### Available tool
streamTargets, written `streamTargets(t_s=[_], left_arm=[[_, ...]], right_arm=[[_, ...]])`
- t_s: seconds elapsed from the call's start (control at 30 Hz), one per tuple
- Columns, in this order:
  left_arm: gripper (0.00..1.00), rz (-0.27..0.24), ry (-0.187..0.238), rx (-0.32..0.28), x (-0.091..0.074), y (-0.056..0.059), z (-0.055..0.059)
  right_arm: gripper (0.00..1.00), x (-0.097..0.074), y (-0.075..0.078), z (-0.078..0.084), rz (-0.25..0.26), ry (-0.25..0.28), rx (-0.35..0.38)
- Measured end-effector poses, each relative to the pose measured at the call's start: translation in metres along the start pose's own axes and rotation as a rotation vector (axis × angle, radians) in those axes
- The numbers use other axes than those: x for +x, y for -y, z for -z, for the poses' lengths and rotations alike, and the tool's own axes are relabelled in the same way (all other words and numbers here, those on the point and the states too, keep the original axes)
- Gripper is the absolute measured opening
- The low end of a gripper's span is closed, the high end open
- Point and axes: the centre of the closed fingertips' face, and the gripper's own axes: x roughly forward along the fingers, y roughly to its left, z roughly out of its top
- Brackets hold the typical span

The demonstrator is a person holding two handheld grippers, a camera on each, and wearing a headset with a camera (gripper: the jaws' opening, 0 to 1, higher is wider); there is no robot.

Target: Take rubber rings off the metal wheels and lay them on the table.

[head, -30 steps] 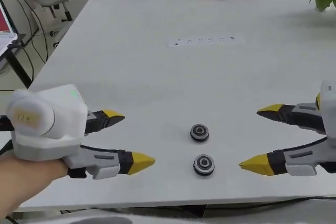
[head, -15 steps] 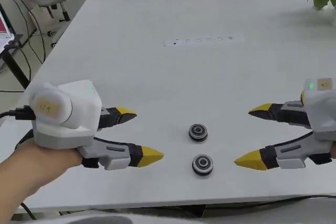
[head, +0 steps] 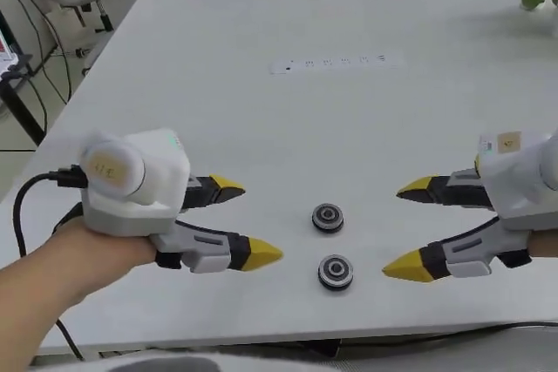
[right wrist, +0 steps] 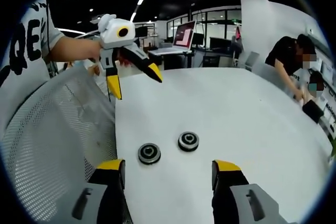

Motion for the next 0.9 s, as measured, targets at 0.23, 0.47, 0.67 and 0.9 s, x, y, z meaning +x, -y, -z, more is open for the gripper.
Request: streamTargets(t_s=[0.23, 0.47, 0.67, 0.9], left_arm=[[0.55, 0.031, -0.022, 0.009, 0.011, 0.003, 0.004], [0.53, 0.066, -0.04, 0.016, 0.023, 0.009, 0.007], [0.52, 0.091, -0.064, 0.018, 0.032, 0.014, 0.014], [0.47, 0.129, -0.087, 0.028, 0.041, 0.023, 0.018]], right_arm=[[0.61, 0.01, -0.003, 0.005, -0.032, -0.029, -0.014], [0.58, 0.02, -0.006, 0.011, -0.065, -0.053, -0.028], [0.55, 0.03, -0.012, 0.018, -0.095, -0.081, -0.037], [0.51, 0.037, -0.016, 0.024, -0.131, -0.103, -0.051]])
